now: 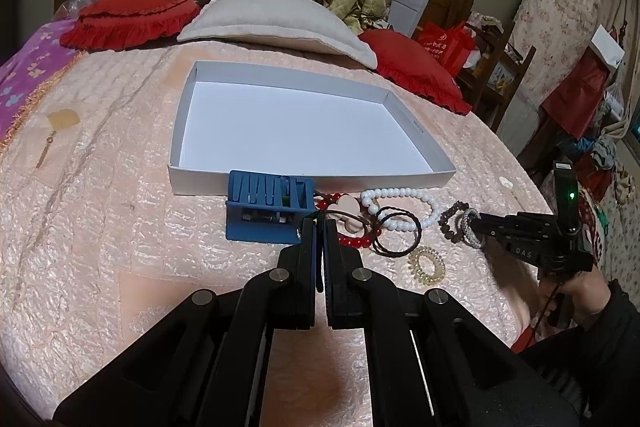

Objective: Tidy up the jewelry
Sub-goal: 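Pull the hair tie off with left gripper while right gripper grasps grey bracelet, then carry the hair tie with left gripper while right gripper carries grey bracelet into tray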

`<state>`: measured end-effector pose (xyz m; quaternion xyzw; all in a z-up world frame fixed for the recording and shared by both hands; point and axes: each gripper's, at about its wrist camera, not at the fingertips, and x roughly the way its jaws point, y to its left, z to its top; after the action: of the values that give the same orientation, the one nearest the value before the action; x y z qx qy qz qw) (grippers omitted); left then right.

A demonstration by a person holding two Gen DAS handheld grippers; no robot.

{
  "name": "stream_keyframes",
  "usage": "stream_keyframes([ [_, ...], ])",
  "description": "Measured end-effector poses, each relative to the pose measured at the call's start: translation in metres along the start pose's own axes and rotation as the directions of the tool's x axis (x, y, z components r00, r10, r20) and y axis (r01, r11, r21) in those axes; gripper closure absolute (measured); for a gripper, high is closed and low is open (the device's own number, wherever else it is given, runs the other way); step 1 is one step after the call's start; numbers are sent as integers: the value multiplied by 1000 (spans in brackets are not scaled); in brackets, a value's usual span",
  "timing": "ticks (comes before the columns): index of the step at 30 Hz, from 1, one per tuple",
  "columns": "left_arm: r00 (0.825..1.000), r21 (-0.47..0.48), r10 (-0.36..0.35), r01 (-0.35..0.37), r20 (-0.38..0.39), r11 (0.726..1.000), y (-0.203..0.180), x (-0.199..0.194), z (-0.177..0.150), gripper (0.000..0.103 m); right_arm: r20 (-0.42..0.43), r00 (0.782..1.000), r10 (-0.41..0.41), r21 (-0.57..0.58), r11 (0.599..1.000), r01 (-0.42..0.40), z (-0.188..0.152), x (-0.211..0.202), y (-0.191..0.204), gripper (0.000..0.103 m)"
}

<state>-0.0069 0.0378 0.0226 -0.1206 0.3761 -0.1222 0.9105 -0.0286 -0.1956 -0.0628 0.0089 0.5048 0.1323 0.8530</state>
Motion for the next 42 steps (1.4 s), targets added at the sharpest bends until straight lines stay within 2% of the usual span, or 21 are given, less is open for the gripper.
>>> stream_keyframes([
  [10, 1000, 14, 27, -27, -5, 1000, -3, 4, -1, 101, -15, 1000, -2, 82, 997, 3, 0, 0, -2, 89],
  [13, 999, 17, 35, -35, -5, 999, -3, 3, -2, 101, -17, 1000, -17, 41, 999, 18, 1, 0, 4, 90],
  [15, 999, 17, 36, -36, -3, 999, -3, 2, -2, 101, -17, 999, -33, 15, 999, 33, 1, 0, 9, 96],
  [17, 999, 18, 38, -38, 0, 999, -2, 0, -2, 101, -12, 999, -43, 16, 999, 44, -1, -3, 12, 97],
  [20, 999, 21, 37, -37, 8, 999, -3, -3, -2, 101, 69, 997, -44, 33, 999, 42, -1, -26, 17, 97],
  [23, 999, 23, 33, -33, 22, 999, -6, -8, 0, 101, 144, 990, -10, 72, 997, 0, 0, -48, 20, 97],
  [26, 999, 27, 37, -38, 28, 999, -9, -12, 1, 101, 184, 983, 2, 87, 996, -19, 4, -59, 28, 97],
  [35, 997, 35, 71, -72, 30, 997, -16, -19, -1, 101, 196, 980, 40, 79, 995, -56, 27, -59, 60, 97],
  [42, 994, 38, 104, -105, 29, 994, -21, -17, -4, 101, 220, 975, 25, 35, 999, -34, 28, -64, 80, 97],
])
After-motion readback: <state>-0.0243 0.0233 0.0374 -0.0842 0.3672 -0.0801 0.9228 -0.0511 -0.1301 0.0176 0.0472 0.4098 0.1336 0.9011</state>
